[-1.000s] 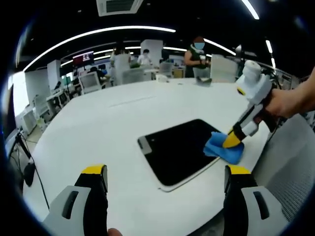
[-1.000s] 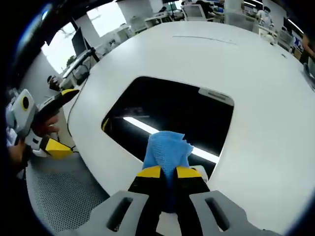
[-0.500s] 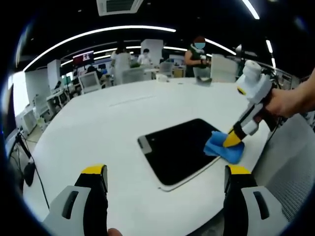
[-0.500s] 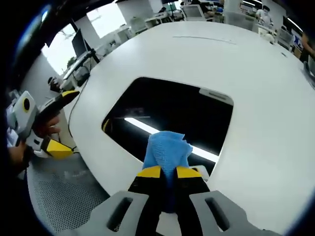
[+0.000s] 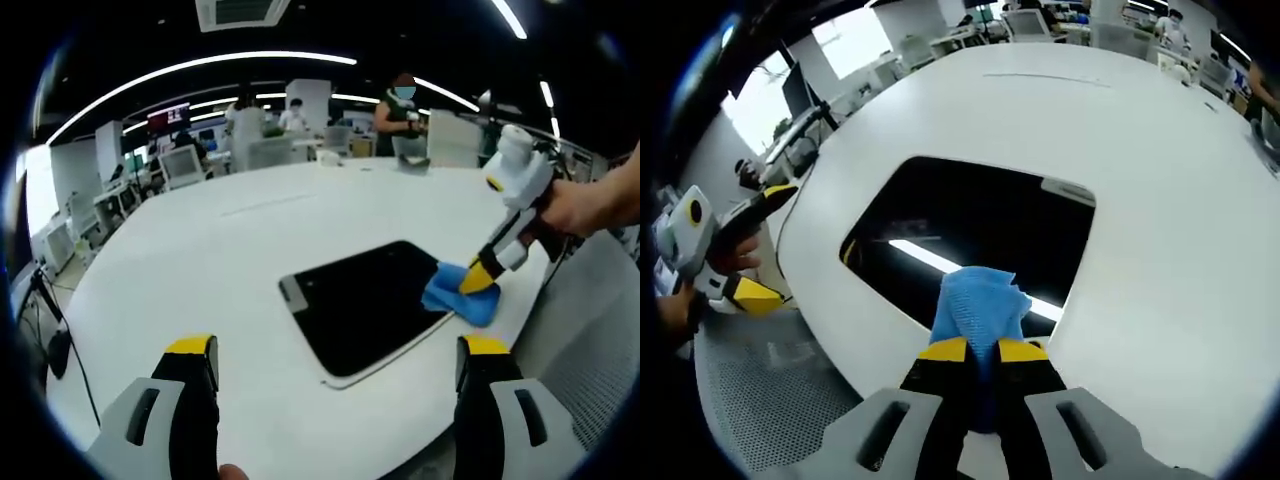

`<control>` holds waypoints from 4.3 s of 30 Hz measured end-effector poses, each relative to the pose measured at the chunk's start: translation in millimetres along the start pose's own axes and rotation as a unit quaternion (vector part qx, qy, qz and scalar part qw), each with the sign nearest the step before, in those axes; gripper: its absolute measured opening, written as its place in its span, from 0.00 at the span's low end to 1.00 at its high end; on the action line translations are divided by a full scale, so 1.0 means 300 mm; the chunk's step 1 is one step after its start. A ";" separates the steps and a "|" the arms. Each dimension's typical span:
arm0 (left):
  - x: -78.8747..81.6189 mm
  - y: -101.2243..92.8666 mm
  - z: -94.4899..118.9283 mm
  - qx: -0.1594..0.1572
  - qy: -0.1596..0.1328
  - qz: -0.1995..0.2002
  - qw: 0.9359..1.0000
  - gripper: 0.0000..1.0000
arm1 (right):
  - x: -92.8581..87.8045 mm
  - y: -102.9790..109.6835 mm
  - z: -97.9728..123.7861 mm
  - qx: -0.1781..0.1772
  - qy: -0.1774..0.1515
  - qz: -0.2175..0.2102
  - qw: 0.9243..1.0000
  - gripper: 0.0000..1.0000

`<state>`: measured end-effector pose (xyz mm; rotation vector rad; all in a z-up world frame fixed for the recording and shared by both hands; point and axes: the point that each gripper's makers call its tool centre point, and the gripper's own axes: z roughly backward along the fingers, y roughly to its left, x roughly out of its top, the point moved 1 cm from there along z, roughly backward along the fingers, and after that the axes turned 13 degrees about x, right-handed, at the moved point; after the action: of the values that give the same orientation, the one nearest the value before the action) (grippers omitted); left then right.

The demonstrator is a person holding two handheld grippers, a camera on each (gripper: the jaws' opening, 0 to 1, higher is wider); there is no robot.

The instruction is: Wipe the mirror surface with the cleaning cloth until all visible marks leave the cleaned area.

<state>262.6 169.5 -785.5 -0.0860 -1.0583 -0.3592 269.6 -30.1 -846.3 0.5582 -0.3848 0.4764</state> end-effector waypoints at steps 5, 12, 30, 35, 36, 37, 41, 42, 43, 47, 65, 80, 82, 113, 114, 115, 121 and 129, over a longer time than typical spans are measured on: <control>0.000 -0.001 -0.001 -0.001 0.000 0.000 1.000 0.99 | -0.005 -0.011 0.008 -0.001 -0.001 -0.005 1.000 0.04; -0.002 -0.001 -0.001 -0.001 0.001 0.002 1.000 0.99 | -0.018 -0.031 0.029 -0.006 -0.004 -0.013 1.000 0.04; -0.004 -0.009 -0.002 -0.005 0.004 -0.002 1.000 0.99 | -0.047 -0.084 0.064 -0.016 -0.003 -0.035 0.999 0.04; -0.005 -0.008 -0.002 -0.006 0.006 -0.002 1.000 0.99 | -0.042 -0.078 0.063 -0.018 -0.001 -0.034 0.999 0.04; -0.005 -0.008 -0.002 -0.005 0.006 -0.002 1.000 0.99 | -0.041 -0.077 0.063 -0.018 -0.001 -0.033 0.999 0.04; -0.006 -0.008 -0.002 -0.006 0.006 -0.002 1.000 0.99 | -0.040 -0.077 0.063 -0.018 -0.001 -0.033 0.999 0.04; -0.008 -0.006 -0.004 -0.005 0.006 -0.001 1.000 0.99 | -0.036 -0.077 0.059 -0.019 0.000 -0.035 0.999 0.04; -0.008 -0.006 -0.004 -0.005 0.007 -0.001 1.000 0.99 | -0.034 -0.078 0.058 -0.019 0.000 -0.035 0.999 0.04; -0.008 -0.006 -0.003 -0.006 0.007 0.000 1.000 0.99 | -0.031 -0.079 0.057 -0.020 0.000 -0.035 0.999 0.04; -0.007 -0.006 -0.002 -0.006 0.008 0.000 1.000 0.99 | -0.016 -0.088 0.051 -0.025 0.002 -0.039 0.999 0.04; -0.006 0.000 -0.004 -0.001 0.006 0.008 1.000 0.99 | 0.083 -0.154 0.028 -0.039 0.011 -0.043 0.998 0.04; -0.008 0.004 -0.005 0.002 0.007 0.011 1.000 0.99 | 0.184 -0.220 0.004 -0.049 0.013 -0.043 0.998 0.04; -0.008 0.004 -0.005 0.001 0.008 0.010 1.000 0.99 | 0.199 -0.230 0.000 -0.050 0.014 -0.041 0.998 0.04; -0.016 0.012 -0.007 0.008 0.014 0.006 1.000 0.99 | 0.295 -0.296 -0.027 -0.062 0.017 -0.039 0.997 0.04; -0.015 0.011 -0.006 0.008 0.014 0.006 1.000 0.99 | 0.295 -0.296 -0.027 -0.063 0.017 -0.040 0.997 0.04; -0.015 0.011 -0.005 0.008 0.014 0.005 1.000 0.99 | 0.299 -0.297 -0.026 -0.064 0.014 -0.036 0.997 0.04; -0.009 0.012 0.001 0.013 0.011 0.004 1.000 0.99 | 0.297 -0.285 -0.017 -0.068 0.014 -0.026 0.997 0.04; -0.007 0.013 0.003 0.016 0.011 0.006 1.000 0.99 | 0.327 -0.281 0.044 -0.061 -0.002 -0.027 0.998 0.04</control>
<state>262.0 173.8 -786.4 -0.0594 -1.0414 -0.3320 391.9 -69.0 -824.7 0.4499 -0.3997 0.3973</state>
